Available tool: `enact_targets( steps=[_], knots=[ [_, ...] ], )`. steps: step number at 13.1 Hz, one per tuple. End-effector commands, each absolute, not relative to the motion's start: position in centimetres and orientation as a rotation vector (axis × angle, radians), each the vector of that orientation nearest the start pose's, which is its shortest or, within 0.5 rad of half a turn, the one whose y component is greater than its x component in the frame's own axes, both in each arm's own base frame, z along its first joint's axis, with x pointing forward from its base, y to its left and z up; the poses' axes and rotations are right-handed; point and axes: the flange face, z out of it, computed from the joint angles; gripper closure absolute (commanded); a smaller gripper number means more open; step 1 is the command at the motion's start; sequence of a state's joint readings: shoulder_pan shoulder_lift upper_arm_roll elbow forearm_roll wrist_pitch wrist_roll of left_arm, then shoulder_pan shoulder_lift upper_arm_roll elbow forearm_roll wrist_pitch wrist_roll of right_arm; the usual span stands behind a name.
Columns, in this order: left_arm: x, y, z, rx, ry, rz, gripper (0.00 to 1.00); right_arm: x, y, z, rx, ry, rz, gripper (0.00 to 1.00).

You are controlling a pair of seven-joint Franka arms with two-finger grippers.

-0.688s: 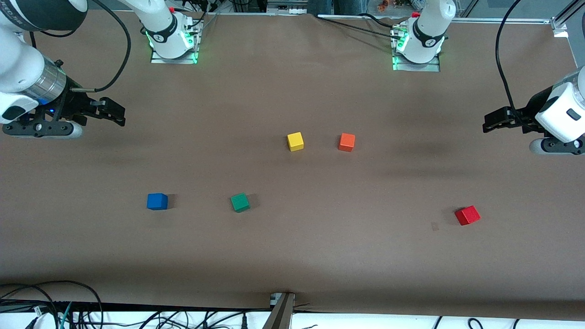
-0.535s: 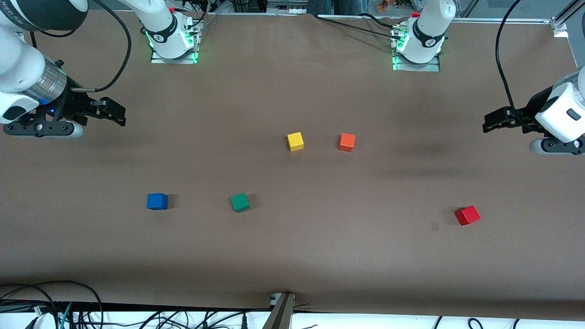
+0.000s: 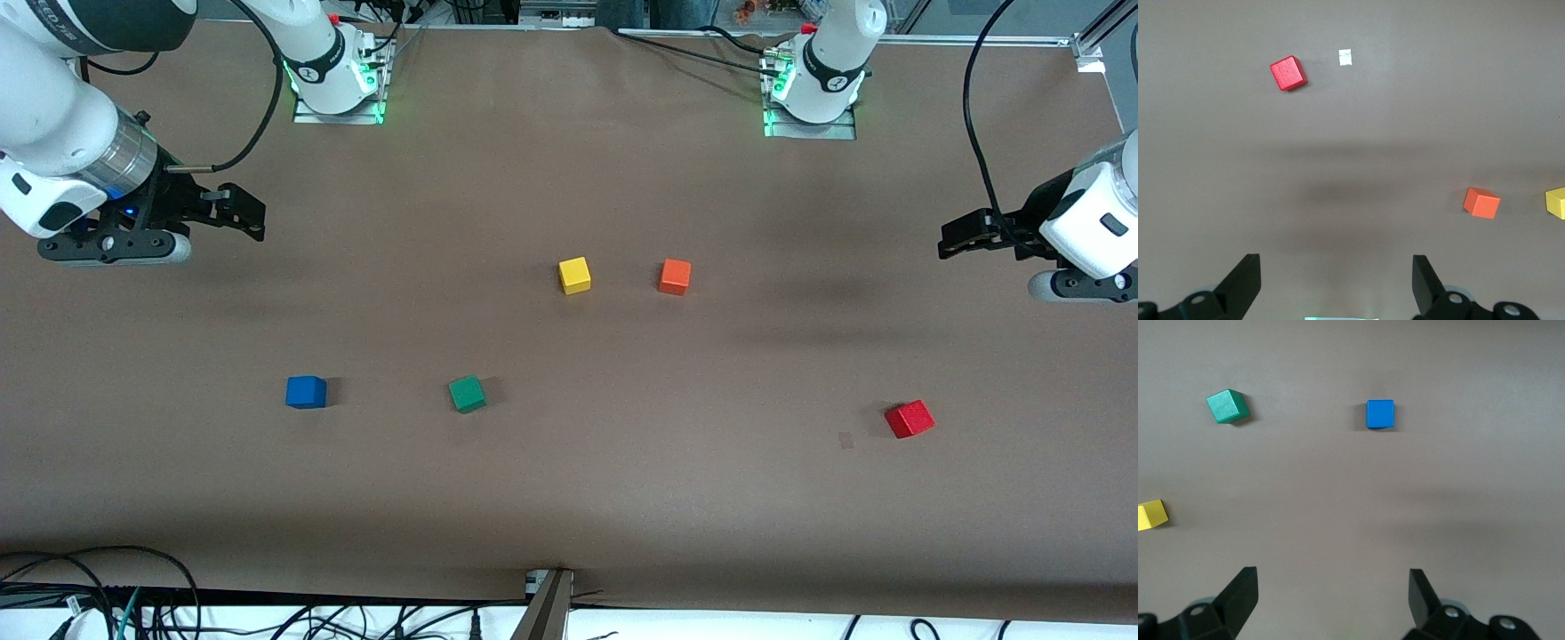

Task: Pass red block to right arm, stack on blue
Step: 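Move the left gripper toward the red cube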

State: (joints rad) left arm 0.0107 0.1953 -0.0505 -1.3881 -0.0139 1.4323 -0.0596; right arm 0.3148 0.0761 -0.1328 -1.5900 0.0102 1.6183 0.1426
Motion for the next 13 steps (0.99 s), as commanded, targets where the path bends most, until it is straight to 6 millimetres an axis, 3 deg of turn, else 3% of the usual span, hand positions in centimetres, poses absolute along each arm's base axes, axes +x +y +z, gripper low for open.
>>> enact_targets(
  steps=[1,4,7,12,13],
  knots=[
    [60.1,-2.1,59.0,-3.16,-0.031,0.247,0.0,57.0,10.8,58.3,-3.141,-0.052,0.077,0.0],
    [60.8,-1.6,57.8,-3.153,-0.03,0.263,0.0,57.0,10.8,58.3,-3.142,-0.057,0.076,0.0],
    [62.9,0.8,56.0,-3.151,-0.118,0.173,0.0,57.0,10.8,58.3,-3.142,-0.057,0.076,0.0],
    [68.0,6.6,46.6,-3.179,-0.336,0.073,0.0,57.0,10.8,58.3,-3.144,-0.057,0.076,0.0],
    [68.6,6.7,44.5,-3.188,-0.387,0.089,0.0,57.0,10.8,58.3,-3.144,-0.057,0.076,0.0]
  ],
)
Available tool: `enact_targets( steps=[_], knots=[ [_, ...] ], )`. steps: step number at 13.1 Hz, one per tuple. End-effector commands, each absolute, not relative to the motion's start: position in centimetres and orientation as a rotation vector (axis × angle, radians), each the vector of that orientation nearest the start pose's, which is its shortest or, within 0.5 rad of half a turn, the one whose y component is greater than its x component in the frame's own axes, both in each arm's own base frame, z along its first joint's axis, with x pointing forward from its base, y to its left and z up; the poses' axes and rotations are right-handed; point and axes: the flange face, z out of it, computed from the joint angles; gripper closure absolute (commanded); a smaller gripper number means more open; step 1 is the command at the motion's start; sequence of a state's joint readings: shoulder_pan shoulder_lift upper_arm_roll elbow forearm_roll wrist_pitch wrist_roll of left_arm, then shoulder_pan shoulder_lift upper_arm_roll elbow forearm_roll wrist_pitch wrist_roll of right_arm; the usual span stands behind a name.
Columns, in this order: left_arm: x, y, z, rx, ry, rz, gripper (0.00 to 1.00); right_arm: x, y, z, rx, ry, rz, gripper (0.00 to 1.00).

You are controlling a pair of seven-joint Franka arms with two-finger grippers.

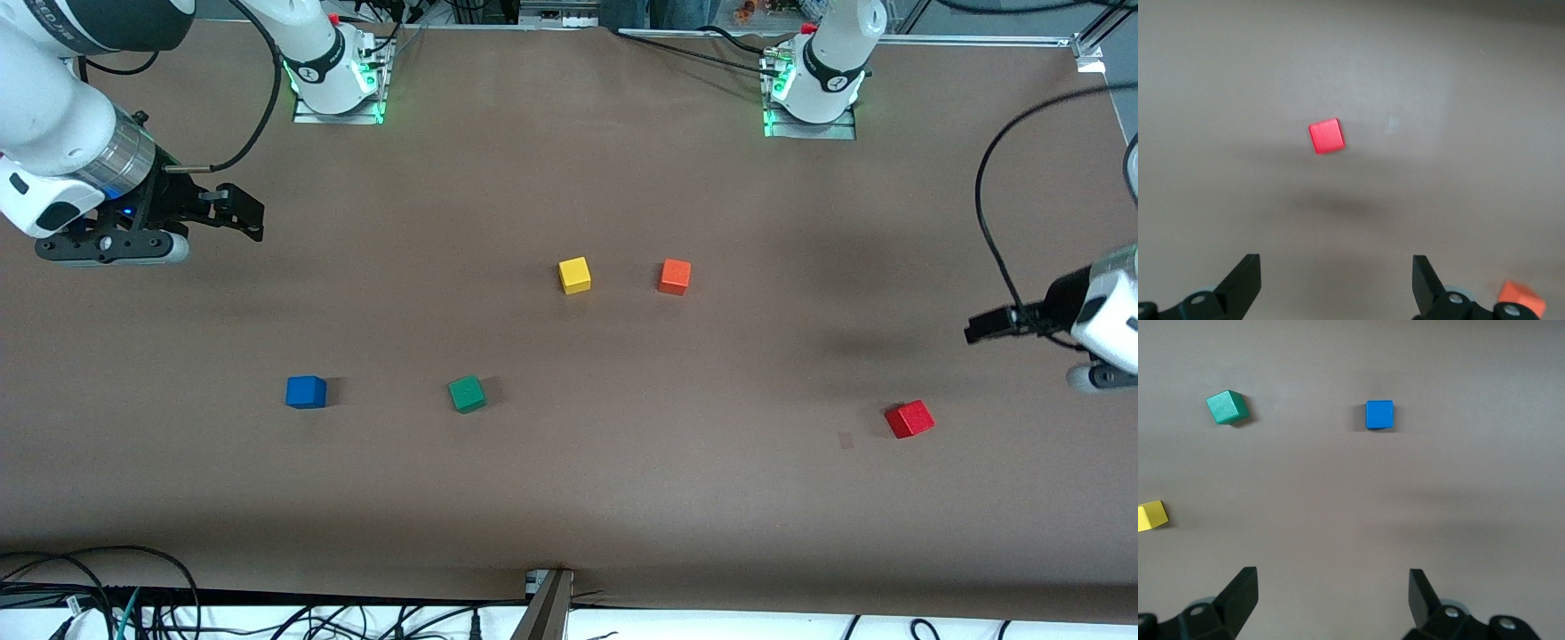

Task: Pass red block to right arm, stack on blue
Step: 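Move the left gripper toward the red cube, then lower the left gripper over the red cube and close on it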

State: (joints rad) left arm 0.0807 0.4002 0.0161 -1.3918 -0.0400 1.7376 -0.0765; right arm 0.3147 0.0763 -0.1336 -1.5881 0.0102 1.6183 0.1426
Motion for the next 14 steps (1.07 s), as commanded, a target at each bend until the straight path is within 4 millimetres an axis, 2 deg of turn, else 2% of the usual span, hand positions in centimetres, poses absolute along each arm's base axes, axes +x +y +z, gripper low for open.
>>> enact_targets(
  steps=[1,6,7,10,13,14],
  knots=[
    [69.2,6.9,42.6,-3.185,-0.397,0.096,0.0,57.0,10.8,58.3,-3.144,-0.057,0.076,0.0],
    [71.3,10.0,33.2,-3.169,-0.472,0.028,0.0,57.0,10.8,58.3,-3.144,-0.057,0.074,0.0],
    [71.6,10.3,30.6,-3.166,-0.484,0.01,0.0,57.0,10.8,58.3,-3.144,-0.057,0.074,0.0],
    [70.6,10.1,25.1,-3.161,-0.532,-0.052,0.0,57.0,10.9,58.3,-3.142,-0.059,0.074,0.0],
    [69.8,9.7,22.0,-3.155,-0.538,-0.104,0.0,57.0,10.9,58.3,-3.144,-0.062,0.071,0.0],
    [69.8,9.5,21.8,-3.154,-0.539,-0.116,0.0,57.0,10.9,58.3,-3.144,-0.062,0.071,0.0]
  ],
)
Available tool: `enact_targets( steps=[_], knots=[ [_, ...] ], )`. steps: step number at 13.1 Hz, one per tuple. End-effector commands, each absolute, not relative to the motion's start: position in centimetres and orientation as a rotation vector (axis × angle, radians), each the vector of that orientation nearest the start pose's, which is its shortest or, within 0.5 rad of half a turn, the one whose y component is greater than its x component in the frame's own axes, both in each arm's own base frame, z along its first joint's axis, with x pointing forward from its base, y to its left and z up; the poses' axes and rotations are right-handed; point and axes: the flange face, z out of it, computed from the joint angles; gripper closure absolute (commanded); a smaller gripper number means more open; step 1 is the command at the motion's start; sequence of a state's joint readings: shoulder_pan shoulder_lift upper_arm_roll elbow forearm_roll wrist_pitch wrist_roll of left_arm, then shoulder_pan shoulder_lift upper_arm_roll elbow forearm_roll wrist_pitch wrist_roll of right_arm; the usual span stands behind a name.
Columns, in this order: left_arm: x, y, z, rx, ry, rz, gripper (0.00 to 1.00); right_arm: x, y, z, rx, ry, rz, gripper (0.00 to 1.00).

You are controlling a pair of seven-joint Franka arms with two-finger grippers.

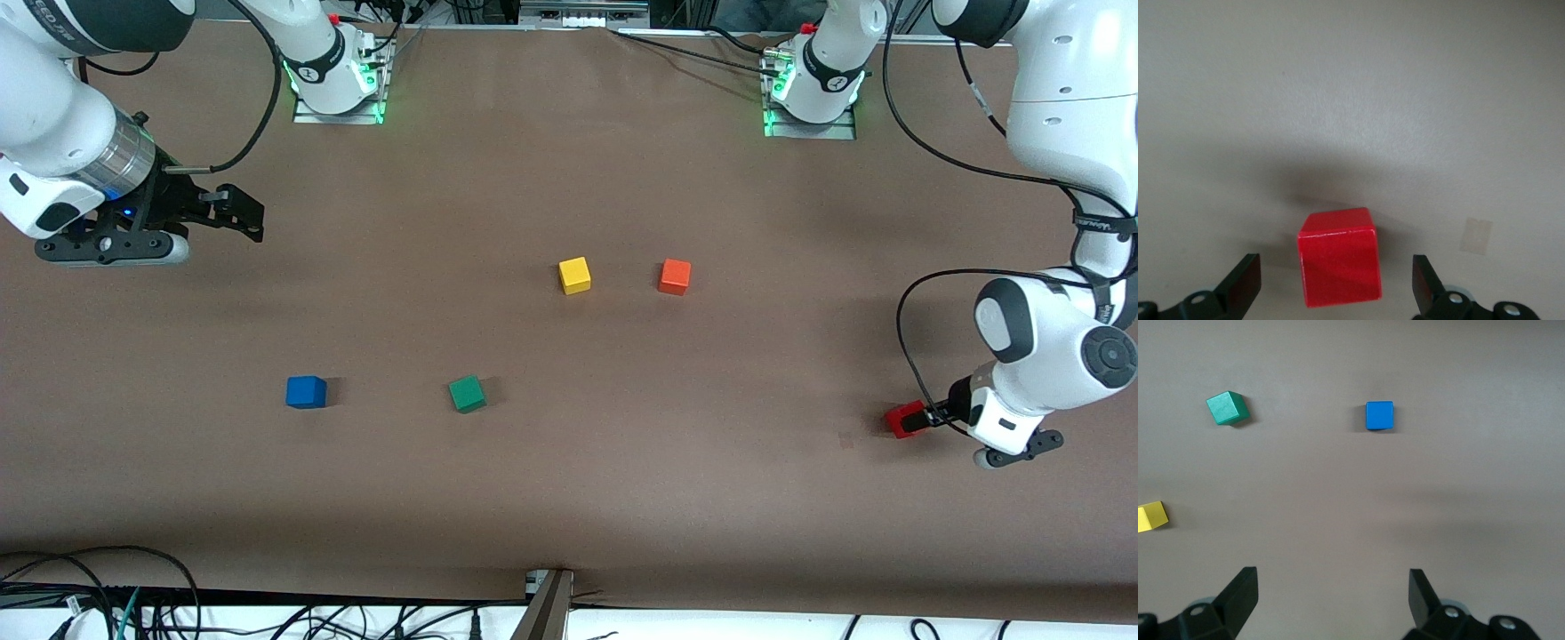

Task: Pass red block to right arm, stack on blue
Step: 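Lower the left gripper over the red cube and close on it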

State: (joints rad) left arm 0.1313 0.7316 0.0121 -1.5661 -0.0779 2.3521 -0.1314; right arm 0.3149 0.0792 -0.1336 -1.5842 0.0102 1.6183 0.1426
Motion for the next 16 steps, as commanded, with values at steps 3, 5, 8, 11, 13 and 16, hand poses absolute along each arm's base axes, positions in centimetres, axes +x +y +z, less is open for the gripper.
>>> enact_targets(
  steps=[3,5,8,11,13,16],
  knots=[
    [69.8,9.2,20.6,-3.148,-0.573,-0.112,0.0,57.0,10.9,58.3,-3.144,-0.062,0.071,0.0],
    [69.9,9.1,20.0,-3.147,-0.574,-0.119,0.0,57.1,10.8,58.3,-3.143,-0.059,0.069,0.0],
    [69.9,9.2,19.4,-3.145,-0.575,-0.134,0.34,57.1,10.8,58.4,-3.143,-0.057,0.062,0.0],
    [69.9,9.2,19.3,-3.145,-0.549,-0.13,1.0,57.2,11.0,58.4,-3.135,-0.061,0.056,0.0],
    [70.4,9.0,20.7,-3.144,-0.518,-0.156,1.0,57.7,11.0,59.6,-3.122,-0.046,-0.025,0.0],
    [70.8,5.6,23.6,-3.222,-0.138,-0.144,1.0,58.0,11.1,59.0,-3.133,-0.059,-0.014,0.0]
  ],
)
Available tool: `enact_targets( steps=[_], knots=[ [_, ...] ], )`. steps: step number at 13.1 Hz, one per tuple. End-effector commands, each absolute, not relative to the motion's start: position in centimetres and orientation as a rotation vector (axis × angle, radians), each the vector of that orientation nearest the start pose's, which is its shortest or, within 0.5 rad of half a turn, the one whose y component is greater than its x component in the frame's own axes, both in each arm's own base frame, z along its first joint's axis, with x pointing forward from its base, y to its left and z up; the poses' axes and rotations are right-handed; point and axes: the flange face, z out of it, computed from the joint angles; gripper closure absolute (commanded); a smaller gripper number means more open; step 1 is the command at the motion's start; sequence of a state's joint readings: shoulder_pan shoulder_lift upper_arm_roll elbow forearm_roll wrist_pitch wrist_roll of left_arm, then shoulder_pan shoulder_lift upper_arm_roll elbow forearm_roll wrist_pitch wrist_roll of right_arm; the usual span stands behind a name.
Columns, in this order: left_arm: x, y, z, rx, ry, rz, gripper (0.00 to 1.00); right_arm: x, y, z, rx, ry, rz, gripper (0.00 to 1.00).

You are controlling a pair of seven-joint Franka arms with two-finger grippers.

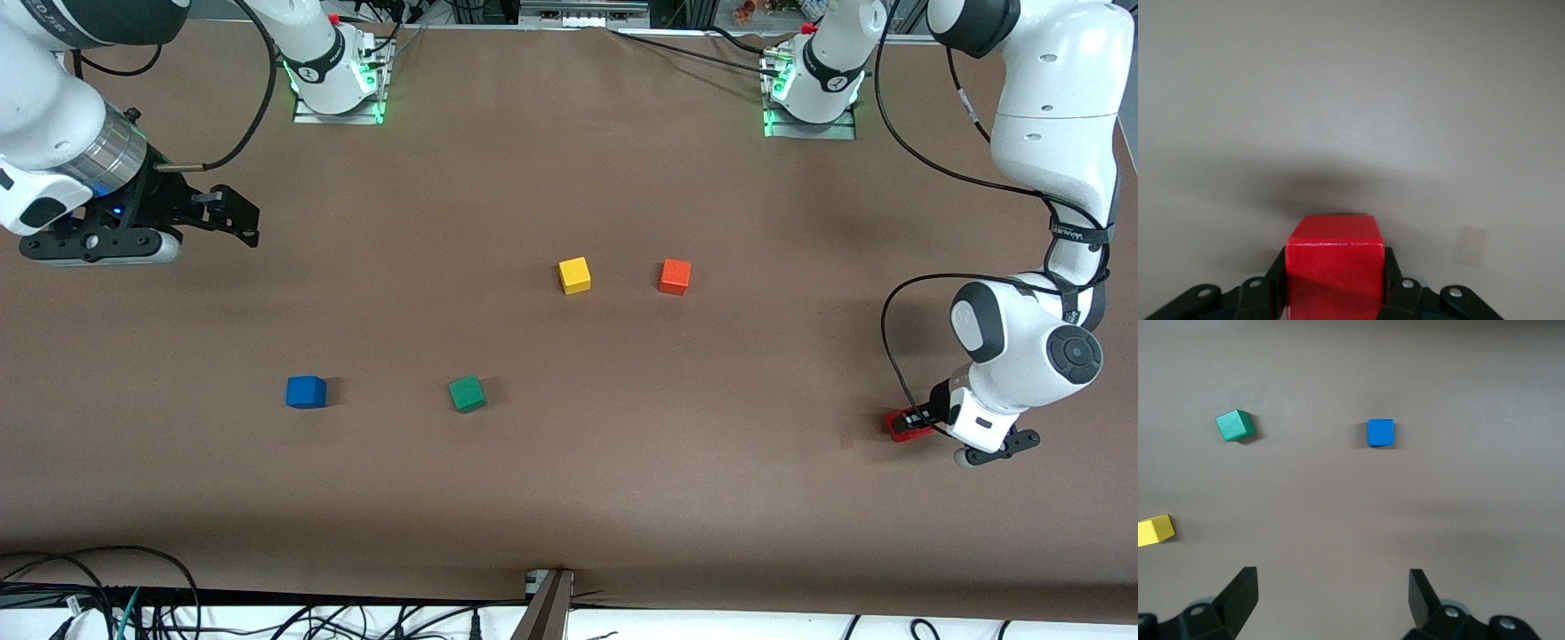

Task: Pass red block to right arm, stack on blue
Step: 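Lower the left gripper over the red cube and close on it, then lift the red cube with the left gripper while the right gripper approaches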

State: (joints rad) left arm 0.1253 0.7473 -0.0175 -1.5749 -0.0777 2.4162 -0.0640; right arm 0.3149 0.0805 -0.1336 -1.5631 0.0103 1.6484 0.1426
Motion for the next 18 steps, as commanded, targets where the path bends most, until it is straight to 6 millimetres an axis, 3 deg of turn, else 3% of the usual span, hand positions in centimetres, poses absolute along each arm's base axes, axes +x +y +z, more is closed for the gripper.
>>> enact_targets(
  steps=[1,3,4,5,8,10,11,12,13,15,18],
  knots=[
    [71.1,4.6,25.5,-3.225,0.045,-0.168,1.0,58.1,11.1,59.0,-3.135,-0.059,-0.027,0.0],
    [71.4,0.8,29.6,-3.241,0.29,-0.079,1.0,58.4,11.1,59.1,-3.133,-0.055,-0.053,0.0],
    [71.5,-1.3,32.2,-3.247,0.384,-0.042,1.0,59.6,11.4,57.7,-3.126,-0.046,-0.083,0.0],
    [71.6,-3.3,34.7,-3.247,0.509,-0.037,1.0,61.4,11.8,54.9,-3.131,-0.043,-0.081,0.0],
    [71.3,-8.0,39.5,-3.222,0.91,-0.105,1.0,62.1,12.3,53.2,-3.147,-0.083,-0.071,0.0],
    [70.0,-12.7,43.2,-3.188,1.112,-0.169,1.0,63.0,14.3,49.2,-3.172,-0.12,0.019,0.0],
    [69.4,-14.8,44.3,-3.182,1.171,-0.196,1.0,62.3,15.7,49.1,-3.172,-0.155,0.048,0.0],
    [69.1,-16.3,44.9,-3.216,1.206,-0.221,1.0,61.1,15.7,50.1,-3.169,-0.144,0.13,0.0],
    [69.1,-17.2,46.2,-3.268,1.239,-0.283,1.0,60.9,16.2,49.7,-3.163,-0.178,0.163,0.0],
    [68.7,-19.6,47.5,-3.312,1.457,-0.402,1.0,60.1,18.0,49.6,-3.133,-0.437,0.195,0.0],
    [67.8,-22.9,48.8,-3.436,1.638,-0.576,1.0,60.2,18.0,49.9,-3.051,-0.53,0.202,0.0]
  ],
)
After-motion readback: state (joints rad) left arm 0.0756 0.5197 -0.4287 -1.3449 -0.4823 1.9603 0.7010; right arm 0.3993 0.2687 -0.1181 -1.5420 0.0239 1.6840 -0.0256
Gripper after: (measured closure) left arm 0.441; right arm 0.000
